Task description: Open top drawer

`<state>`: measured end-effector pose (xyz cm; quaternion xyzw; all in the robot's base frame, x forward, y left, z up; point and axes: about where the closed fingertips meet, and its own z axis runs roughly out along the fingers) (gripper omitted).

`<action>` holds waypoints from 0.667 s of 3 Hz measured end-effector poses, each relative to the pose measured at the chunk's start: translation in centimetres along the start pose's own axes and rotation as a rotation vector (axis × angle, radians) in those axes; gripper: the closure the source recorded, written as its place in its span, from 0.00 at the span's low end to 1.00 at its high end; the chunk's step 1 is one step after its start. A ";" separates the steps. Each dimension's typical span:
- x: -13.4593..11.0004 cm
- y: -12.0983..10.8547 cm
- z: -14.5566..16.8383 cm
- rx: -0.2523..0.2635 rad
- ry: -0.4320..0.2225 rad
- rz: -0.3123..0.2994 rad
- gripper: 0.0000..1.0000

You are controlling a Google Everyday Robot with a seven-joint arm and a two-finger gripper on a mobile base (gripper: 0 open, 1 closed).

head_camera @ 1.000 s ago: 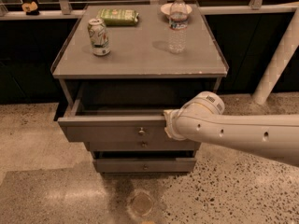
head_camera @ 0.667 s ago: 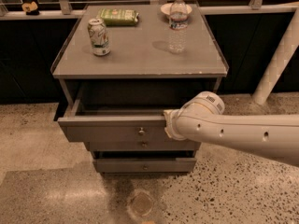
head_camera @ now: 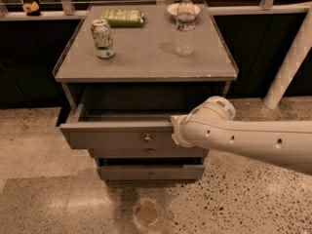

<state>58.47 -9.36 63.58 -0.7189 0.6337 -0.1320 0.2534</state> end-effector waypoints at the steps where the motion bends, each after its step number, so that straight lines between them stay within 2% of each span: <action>1: -0.4 0.0 -0.9 0.008 -0.012 0.023 1.00; 2: -0.4 0.0 -0.9 0.008 -0.012 0.022 1.00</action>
Offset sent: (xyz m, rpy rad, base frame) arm -0.1482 0.0212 -0.0512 0.2245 0.0212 -0.1640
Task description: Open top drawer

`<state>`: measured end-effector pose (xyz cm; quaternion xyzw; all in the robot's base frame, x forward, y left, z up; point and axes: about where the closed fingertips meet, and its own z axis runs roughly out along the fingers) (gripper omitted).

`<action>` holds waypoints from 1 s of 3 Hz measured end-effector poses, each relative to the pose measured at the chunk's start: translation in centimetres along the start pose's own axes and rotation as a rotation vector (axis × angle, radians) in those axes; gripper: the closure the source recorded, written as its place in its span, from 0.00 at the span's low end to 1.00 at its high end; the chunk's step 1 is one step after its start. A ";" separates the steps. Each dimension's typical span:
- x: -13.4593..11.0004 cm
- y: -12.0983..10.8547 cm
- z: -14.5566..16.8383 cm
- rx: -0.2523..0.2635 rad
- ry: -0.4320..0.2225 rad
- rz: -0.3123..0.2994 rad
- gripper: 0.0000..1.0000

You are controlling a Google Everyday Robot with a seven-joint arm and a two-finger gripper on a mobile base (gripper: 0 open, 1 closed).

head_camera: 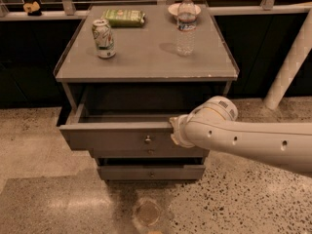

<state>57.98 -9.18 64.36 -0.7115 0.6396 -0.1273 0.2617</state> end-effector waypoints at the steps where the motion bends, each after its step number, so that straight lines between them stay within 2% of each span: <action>1: -0.1 0.8 0.1 -0.004 -0.009 -0.019 1.00; 3: -0.2 1.0 -0.2 -0.004 -0.013 -0.025 1.00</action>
Offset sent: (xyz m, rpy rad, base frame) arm -0.0681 0.0087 -0.0675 0.0084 -0.0162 0.1487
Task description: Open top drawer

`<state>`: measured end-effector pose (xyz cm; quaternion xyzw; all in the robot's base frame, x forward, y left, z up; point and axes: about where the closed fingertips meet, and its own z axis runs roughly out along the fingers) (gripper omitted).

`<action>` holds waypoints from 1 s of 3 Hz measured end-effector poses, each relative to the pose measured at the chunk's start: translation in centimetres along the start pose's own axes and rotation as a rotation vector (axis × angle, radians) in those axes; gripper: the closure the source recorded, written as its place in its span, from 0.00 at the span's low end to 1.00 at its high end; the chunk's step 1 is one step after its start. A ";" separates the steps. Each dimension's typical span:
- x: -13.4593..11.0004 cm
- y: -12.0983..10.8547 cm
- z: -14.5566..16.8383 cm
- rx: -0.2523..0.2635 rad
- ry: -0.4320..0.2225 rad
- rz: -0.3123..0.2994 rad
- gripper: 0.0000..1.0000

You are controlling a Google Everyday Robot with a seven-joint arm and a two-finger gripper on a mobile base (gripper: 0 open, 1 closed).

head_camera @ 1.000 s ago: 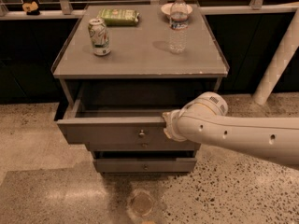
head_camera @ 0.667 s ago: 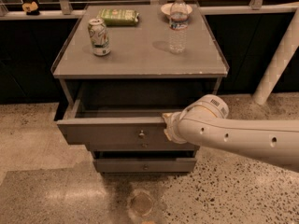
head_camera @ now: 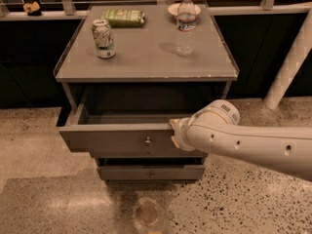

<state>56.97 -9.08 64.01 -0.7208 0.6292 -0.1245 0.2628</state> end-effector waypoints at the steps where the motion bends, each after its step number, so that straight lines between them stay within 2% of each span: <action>1: -0.1 0.3 -0.3 0.007 -0.005 -0.020 1.00; 2: -0.1 0.2 -0.4 0.007 -0.005 -0.020 1.00; 3: -0.3 1.1 -0.7 0.001 -0.016 -0.022 1.00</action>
Offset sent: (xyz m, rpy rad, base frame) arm -0.2179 0.0169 -0.1498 0.1304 0.0502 0.2753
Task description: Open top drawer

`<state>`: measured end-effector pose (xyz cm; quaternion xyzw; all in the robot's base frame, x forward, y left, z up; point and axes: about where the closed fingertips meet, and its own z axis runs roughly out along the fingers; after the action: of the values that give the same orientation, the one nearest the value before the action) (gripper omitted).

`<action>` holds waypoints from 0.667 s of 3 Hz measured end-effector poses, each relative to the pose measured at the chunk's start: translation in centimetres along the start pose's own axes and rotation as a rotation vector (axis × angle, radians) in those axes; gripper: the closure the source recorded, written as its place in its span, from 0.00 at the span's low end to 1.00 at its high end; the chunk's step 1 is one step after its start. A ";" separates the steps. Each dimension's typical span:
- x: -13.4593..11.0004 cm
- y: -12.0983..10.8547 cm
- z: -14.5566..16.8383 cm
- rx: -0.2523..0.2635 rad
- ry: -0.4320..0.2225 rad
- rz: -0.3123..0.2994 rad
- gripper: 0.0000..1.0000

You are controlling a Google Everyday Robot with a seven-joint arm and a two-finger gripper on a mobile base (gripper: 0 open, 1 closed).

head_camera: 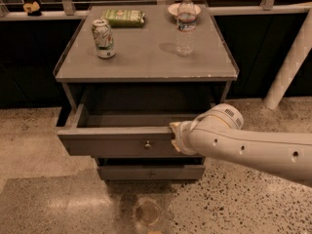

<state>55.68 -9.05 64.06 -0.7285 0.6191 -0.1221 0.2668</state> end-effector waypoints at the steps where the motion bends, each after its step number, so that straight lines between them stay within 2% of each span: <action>1: 0.0 0.0 0.0 0.000 0.000 0.000 1.00; 2: 0.0 0.6 -0.2 0.004 -0.004 -0.008 1.00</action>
Offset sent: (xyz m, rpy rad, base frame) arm -0.0579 -0.0015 -0.0257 0.0043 -0.0358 0.0583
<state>55.04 -9.11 63.94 -0.7307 0.6152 -0.1229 0.2691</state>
